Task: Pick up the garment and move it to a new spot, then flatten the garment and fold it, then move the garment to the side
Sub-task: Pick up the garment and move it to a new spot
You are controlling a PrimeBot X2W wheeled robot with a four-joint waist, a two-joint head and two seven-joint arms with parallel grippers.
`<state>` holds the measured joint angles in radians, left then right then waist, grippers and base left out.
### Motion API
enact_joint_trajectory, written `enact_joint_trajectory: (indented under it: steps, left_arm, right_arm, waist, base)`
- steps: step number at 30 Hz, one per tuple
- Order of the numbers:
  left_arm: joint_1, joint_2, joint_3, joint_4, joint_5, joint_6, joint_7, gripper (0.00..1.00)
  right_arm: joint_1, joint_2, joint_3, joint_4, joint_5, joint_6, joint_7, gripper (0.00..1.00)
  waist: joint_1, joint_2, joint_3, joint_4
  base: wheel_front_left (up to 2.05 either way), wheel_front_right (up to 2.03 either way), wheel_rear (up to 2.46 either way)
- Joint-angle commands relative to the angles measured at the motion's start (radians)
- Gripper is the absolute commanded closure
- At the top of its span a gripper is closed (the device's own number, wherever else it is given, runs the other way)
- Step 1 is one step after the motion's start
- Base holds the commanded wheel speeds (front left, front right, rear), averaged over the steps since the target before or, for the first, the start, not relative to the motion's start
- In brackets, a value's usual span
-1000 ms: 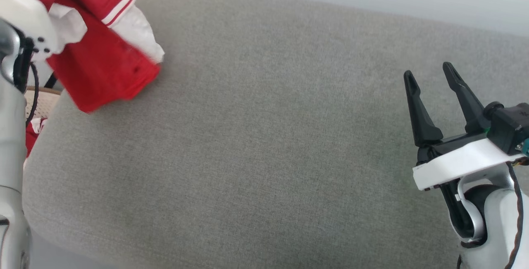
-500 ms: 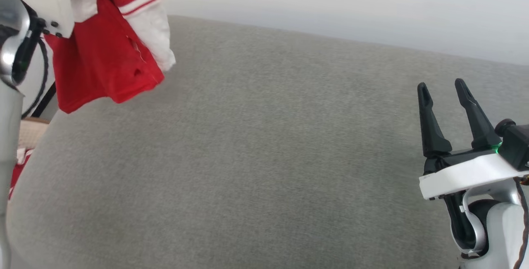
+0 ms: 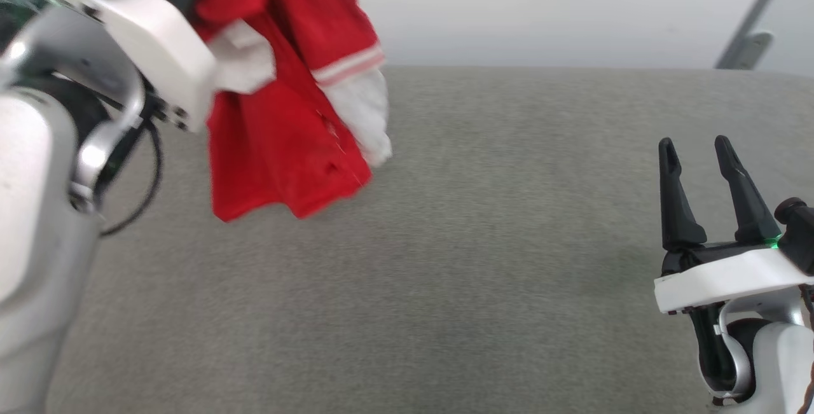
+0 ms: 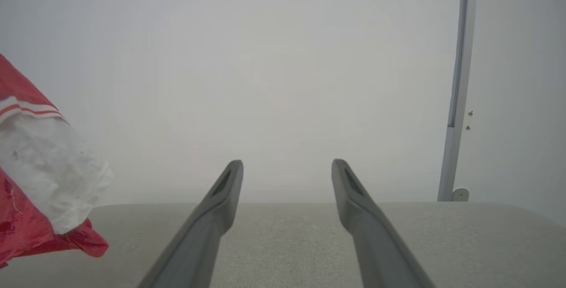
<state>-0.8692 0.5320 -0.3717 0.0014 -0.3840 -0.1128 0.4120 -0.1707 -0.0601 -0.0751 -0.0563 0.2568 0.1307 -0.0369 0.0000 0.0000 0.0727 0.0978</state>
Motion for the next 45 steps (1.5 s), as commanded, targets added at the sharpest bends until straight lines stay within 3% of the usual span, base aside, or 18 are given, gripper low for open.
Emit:
enact_joint_trajectory:
  steps: [1, 12, 24, 32, 33, 34, 35, 41, 45]
  left_arm:
    - [0.036, -0.014, -0.021, -0.026, -0.021, 0.007, 0.026, 1.00]
    - [0.213, -0.049, -0.131, 0.019, -0.104, -0.001, 0.117, 1.00]
    - [0.377, -0.084, -0.271, 0.266, -0.184, -0.014, 0.144, 1.00]
    - [0.395, -0.117, -0.307, 0.419, -0.224, -0.017, 0.121, 1.00]
    - [0.391, -0.121, -0.309, 0.432, -0.229, -0.017, 0.114, 0.85]
    - [0.386, -0.123, -0.307, 0.438, -0.233, -0.017, 0.102, 0.38]
    - [0.381, -0.125, -0.304, 0.444, -0.236, -0.016, 0.091, 0.00]
    - [0.375, -0.107, -0.270, 0.416, -0.241, -0.014, -0.012, 0.00]
    - [0.413, -0.081, -0.225, 0.353, -0.244, 0.013, -0.106, 0.00]
  right_arm:
    - [0.010, 0.006, 0.003, 0.009, 0.008, 0.000, -0.011, 0.00]
    - [0.025, 0.010, 0.039, 0.039, 0.026, 0.000, -0.036, 0.00]
    - [0.012, 0.009, 0.083, 0.075, 0.041, 0.000, -0.072, 0.00]
    - [0.004, 0.010, 0.087, 0.080, 0.036, 0.000, -0.085, 0.00]
    - [0.003, 0.010, 0.086, 0.081, 0.036, 0.000, -0.085, 0.00]
    - [0.003, 0.010, 0.084, 0.082, 0.035, 0.000, -0.087, 0.00]
    - [0.004, 0.010, 0.082, 0.083, 0.034, 0.000, -0.088, 0.00]
    - [0.014, 0.010, 0.080, 0.078, 0.031, 0.000, -0.089, 0.00]
    - [0.023, 0.010, 0.079, 0.074, 0.025, 0.000, -0.090, 0.00]
  waist:
    - [0.0000, 0.0000, 0.003, -0.061]
    - [0.0000, 0.0000, 0.029, -0.168]
    - [0.0000, 0.0000, 0.037, -0.231]
    - [0.0000, 0.0000, 0.038, -0.242]
    - [0.0000, 0.0000, 0.037, -0.241]
    - [0.0000, 0.0000, 0.034, -0.239]
    - [0.0000, 0.0000, 0.030, -0.235]
    - [0.0000, 0.0000, 0.007, -0.208]
    - [0.0000, 0.0000, -0.012, -0.189]
  base:
    - [0.00, 0.00, 0.00]
    - [0.00, 0.00, 0.00]
    - [0.00, 0.00, 0.00]
    - [0.00, 0.00, 0.00]
    - [0.00, 0.00, 0.00]
    - [0.00, 0.00, 0.00]
    - [0.00, 0.00, 0.00]
    - [0.00, 0.00, 0.00]
    - [0.00, 0.00, 0.00]
